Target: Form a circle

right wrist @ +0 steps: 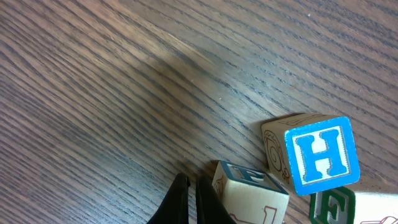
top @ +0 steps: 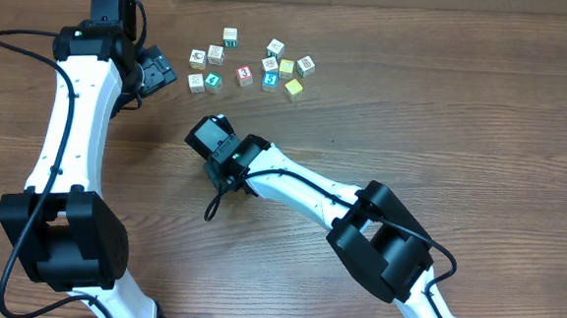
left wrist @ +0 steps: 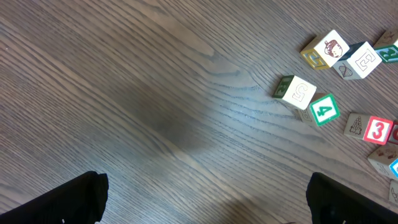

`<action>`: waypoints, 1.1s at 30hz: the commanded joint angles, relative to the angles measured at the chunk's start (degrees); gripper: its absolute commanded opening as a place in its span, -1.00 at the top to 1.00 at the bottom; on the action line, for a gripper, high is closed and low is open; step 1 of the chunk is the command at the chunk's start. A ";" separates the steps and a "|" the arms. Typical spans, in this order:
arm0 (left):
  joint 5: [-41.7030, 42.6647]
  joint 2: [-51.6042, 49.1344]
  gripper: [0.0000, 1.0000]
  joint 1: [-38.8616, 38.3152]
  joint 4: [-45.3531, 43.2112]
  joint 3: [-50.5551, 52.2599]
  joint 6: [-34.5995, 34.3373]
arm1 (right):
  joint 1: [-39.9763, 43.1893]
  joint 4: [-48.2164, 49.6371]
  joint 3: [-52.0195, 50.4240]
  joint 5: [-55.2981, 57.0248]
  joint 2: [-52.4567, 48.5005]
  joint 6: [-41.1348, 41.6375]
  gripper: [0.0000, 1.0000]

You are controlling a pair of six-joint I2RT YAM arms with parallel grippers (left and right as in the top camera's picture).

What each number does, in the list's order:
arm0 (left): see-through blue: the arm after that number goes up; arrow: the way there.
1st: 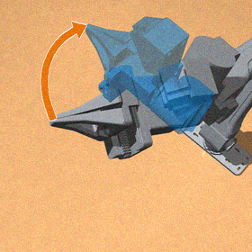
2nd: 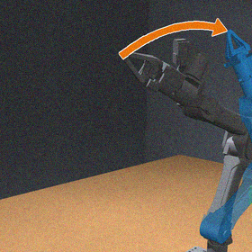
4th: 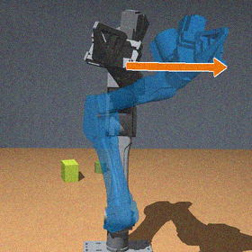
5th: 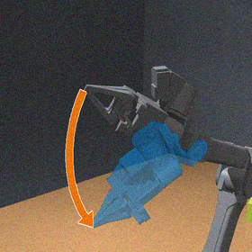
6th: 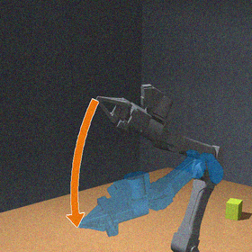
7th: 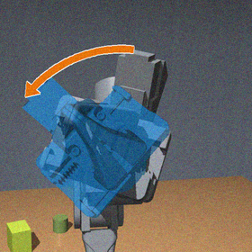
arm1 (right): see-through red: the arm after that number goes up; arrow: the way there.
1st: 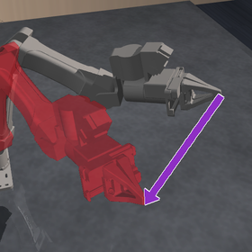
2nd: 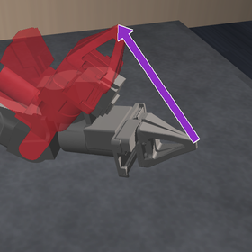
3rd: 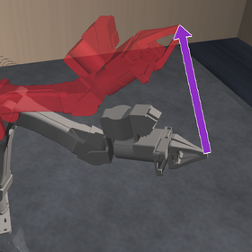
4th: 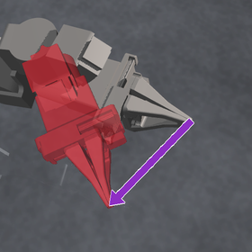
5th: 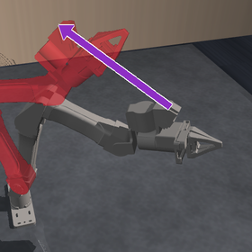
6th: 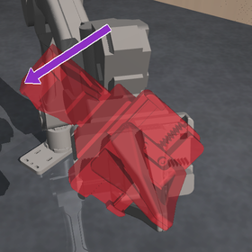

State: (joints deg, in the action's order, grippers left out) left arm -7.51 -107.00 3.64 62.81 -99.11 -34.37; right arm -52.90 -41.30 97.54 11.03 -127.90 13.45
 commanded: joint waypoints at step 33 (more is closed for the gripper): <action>0.04 1.11 -0.99 0.04 -0.02 -0.79 0.07 | 27.23 -5.14 22.47 -13.44 2.10 -6.32 -0.05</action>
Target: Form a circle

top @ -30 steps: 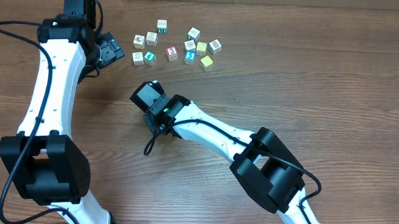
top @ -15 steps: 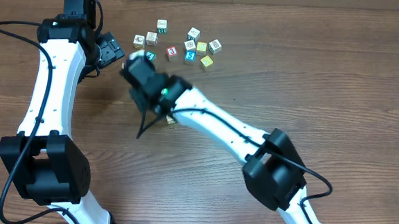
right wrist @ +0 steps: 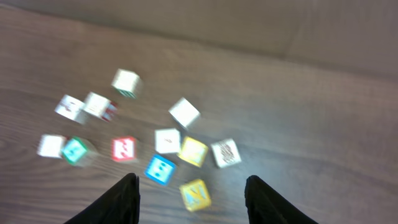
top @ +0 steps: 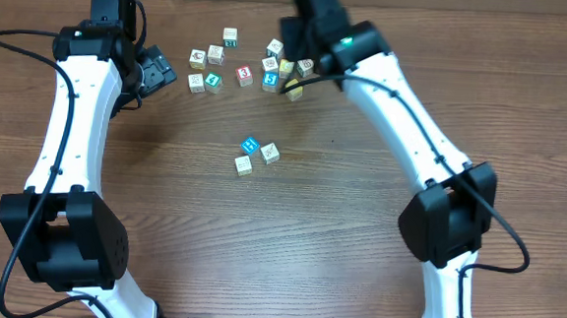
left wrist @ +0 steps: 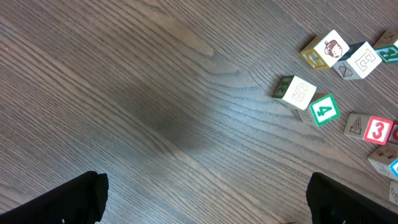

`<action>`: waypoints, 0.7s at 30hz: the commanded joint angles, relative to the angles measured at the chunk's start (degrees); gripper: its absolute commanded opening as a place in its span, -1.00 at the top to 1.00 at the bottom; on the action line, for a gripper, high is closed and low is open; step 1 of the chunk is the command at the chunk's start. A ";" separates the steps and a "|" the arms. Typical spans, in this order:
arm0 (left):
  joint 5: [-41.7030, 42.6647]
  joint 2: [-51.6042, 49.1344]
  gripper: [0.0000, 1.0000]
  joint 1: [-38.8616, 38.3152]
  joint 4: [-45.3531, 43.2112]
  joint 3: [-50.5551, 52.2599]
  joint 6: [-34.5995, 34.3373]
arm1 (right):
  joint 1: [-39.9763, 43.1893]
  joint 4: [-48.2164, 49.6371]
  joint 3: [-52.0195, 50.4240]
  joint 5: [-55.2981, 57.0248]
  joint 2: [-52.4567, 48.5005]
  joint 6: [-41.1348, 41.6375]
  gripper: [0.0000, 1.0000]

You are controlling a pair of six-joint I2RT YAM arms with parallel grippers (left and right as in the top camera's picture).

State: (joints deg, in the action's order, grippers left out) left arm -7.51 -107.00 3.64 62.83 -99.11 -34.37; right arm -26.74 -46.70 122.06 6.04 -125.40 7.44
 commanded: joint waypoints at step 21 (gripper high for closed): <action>0.04 1.11 -0.99 0.04 -0.04 -0.79 0.07 | 1.95 3.76 -4.33 -12.61 -14.43 -9.44 -0.04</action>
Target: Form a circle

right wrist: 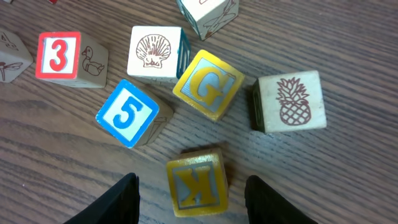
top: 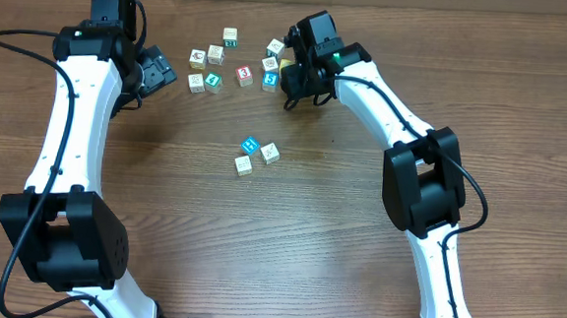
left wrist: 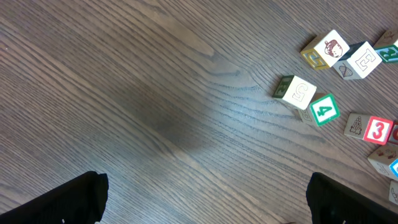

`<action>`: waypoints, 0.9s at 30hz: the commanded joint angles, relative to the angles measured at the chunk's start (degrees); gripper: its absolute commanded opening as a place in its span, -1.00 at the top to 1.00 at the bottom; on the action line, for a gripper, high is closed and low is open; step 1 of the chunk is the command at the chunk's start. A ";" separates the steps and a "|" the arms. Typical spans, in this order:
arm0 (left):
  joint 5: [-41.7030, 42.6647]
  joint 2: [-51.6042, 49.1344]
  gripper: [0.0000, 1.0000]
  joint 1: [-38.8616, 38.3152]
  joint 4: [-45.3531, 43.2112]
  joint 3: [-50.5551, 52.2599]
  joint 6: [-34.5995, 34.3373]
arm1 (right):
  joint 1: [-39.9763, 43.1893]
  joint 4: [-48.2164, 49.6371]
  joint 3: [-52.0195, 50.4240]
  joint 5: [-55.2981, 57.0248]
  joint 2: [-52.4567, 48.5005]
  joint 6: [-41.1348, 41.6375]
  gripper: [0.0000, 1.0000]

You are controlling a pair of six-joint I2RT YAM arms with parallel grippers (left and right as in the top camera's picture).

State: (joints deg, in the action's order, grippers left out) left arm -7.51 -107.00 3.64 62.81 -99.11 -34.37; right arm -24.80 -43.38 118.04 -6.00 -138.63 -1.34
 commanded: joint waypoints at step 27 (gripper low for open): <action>0.02 1.11 -0.99 0.04 -0.02 -0.79 0.07 | 0.09 -21.42 5.49 0.70 18.64 -0.63 0.55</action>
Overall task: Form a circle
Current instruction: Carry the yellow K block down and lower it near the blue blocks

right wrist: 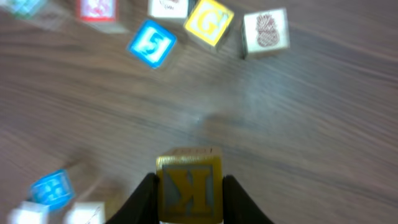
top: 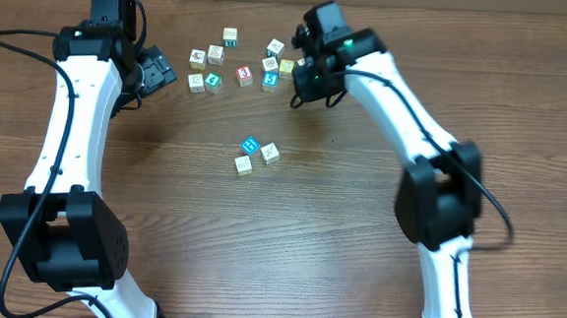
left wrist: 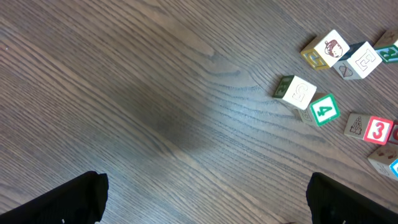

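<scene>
A yellow K block (right wrist: 188, 190) hangs above the table with my right gripper (right wrist: 188, 200) shut on it, one finger on each side. In the overhead view my right gripper (top: 305, 79) sits just right of the back cluster of letter and number blocks (top: 243, 75). A blue block (top: 250, 145) and two pale blocks (top: 269, 153) lie together mid-table. My left gripper (left wrist: 205, 205) hangs open over bare wood, left of the green 4 block (left wrist: 324, 109).
Below my right gripper lie the blue 5 block (right wrist: 151, 43), the yellow G block (right wrist: 209, 23) and the pineapple block (right wrist: 266, 31). The left arm (top: 69, 116) stretches along the table's left side. The table's far edge (top: 421, 7) runs behind the cluster.
My right gripper was open low over the K block lying on the table. Now it is shut on that block and holds it higher, with the mid-table blocks in its view. The left arm is unchanged.
My right gripper was shut, low at mid-table beside the H and F blocks. Then it was open high over the back cluster, three blocks left mid-table. Then it hung open just above the K block, and now it holds that block aloft.
</scene>
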`<action>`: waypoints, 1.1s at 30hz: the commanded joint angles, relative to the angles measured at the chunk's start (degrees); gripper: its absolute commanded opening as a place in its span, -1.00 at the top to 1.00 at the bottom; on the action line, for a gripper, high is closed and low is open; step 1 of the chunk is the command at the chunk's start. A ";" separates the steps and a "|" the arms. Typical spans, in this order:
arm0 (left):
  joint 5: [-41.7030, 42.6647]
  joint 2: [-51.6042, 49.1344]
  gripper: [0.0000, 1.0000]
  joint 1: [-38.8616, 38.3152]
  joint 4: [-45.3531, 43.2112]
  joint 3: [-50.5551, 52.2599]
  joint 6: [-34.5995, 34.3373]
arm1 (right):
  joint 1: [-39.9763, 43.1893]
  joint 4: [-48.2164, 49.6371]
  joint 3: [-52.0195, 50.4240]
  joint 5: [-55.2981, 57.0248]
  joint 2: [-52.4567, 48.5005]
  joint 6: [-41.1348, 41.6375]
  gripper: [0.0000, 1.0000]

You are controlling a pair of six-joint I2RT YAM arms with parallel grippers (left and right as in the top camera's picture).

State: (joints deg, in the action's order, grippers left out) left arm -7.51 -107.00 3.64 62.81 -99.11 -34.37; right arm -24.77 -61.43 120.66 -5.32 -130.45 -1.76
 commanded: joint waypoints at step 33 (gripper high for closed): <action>0.04 1.11 -0.99 0.04 -0.02 -0.79 0.07 | -17.79 8.83 -37.79 2.10 20.28 22.21 0.61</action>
State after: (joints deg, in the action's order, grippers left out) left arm -7.51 -107.00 3.64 62.81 -99.11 -34.37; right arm -41.30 -55.81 85.54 -8.12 -110.28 16.53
